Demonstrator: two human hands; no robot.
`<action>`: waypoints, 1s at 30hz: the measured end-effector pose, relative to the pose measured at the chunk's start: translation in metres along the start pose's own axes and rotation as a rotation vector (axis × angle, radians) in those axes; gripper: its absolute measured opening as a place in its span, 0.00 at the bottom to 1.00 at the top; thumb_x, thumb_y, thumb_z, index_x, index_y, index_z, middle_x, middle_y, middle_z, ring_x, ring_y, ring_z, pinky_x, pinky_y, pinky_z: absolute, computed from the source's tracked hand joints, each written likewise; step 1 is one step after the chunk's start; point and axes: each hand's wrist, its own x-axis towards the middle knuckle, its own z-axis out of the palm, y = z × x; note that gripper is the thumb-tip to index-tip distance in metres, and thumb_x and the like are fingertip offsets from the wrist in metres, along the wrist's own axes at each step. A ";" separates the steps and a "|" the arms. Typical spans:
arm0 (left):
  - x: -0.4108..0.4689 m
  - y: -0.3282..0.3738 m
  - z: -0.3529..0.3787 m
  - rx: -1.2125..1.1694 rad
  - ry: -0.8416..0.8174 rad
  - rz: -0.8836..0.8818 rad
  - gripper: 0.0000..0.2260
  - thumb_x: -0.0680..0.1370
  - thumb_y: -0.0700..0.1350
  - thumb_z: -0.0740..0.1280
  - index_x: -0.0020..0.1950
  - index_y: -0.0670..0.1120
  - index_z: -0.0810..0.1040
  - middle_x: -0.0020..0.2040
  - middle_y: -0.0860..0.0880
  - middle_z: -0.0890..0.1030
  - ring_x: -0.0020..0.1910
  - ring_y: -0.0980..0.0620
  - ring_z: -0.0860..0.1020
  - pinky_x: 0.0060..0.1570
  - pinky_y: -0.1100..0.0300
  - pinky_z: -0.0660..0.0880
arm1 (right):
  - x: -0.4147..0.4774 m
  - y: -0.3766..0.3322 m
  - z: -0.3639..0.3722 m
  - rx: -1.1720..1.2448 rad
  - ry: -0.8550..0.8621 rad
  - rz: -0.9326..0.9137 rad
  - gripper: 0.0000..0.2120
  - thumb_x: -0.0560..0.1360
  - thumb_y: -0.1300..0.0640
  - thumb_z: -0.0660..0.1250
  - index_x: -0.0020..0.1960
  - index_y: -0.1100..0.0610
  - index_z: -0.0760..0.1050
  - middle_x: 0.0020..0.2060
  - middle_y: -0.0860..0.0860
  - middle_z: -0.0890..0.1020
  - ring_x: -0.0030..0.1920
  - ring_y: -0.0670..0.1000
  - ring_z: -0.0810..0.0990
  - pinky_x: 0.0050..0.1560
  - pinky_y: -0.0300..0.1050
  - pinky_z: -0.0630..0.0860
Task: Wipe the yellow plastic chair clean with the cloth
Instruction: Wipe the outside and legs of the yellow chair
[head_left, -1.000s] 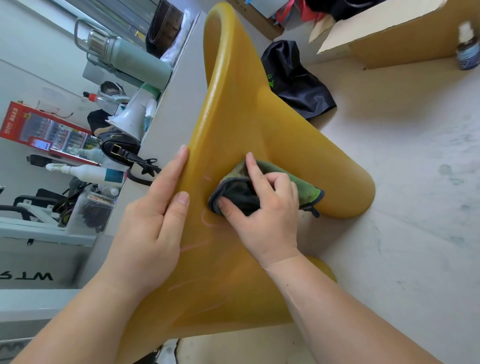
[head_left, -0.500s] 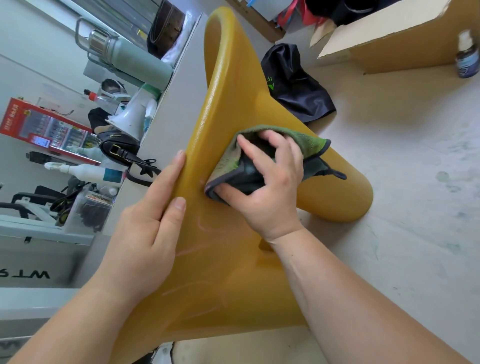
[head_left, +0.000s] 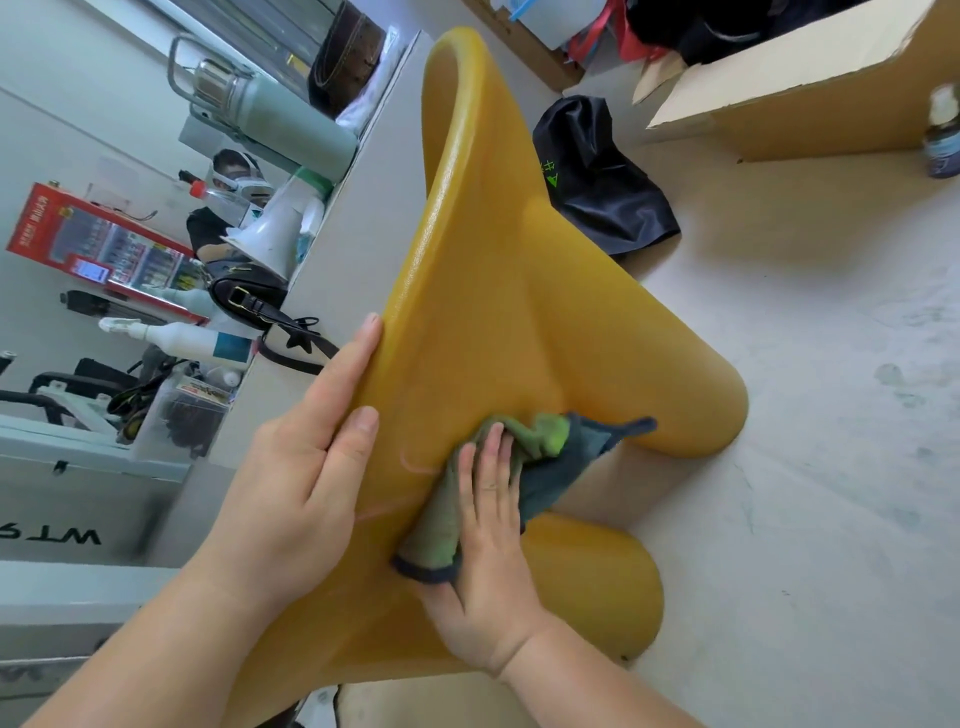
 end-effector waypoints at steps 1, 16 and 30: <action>0.000 0.000 0.000 -0.025 0.001 -0.009 0.24 0.81 0.47 0.56 0.77 0.61 0.61 0.65 0.82 0.64 0.67 0.79 0.62 0.60 0.82 0.59 | -0.005 0.004 0.004 -0.025 -0.014 0.020 0.45 0.79 0.34 0.57 0.83 0.51 0.36 0.82 0.52 0.34 0.81 0.59 0.34 0.76 0.74 0.45; 0.005 0.002 -0.002 -0.179 0.004 -0.107 0.24 0.84 0.37 0.55 0.75 0.61 0.66 0.69 0.75 0.68 0.71 0.71 0.64 0.71 0.69 0.62 | 0.044 -0.011 0.000 -0.041 0.126 -0.047 0.45 0.78 0.38 0.58 0.83 0.58 0.40 0.81 0.63 0.37 0.81 0.65 0.35 0.77 0.71 0.43; 0.004 0.008 -0.002 -0.265 -0.008 -0.201 0.23 0.85 0.40 0.55 0.73 0.65 0.68 0.69 0.71 0.70 0.70 0.68 0.68 0.72 0.55 0.66 | 0.174 -0.010 -0.061 -0.010 0.370 0.049 0.39 0.79 0.36 0.49 0.83 0.56 0.45 0.83 0.57 0.43 0.82 0.57 0.39 0.78 0.62 0.33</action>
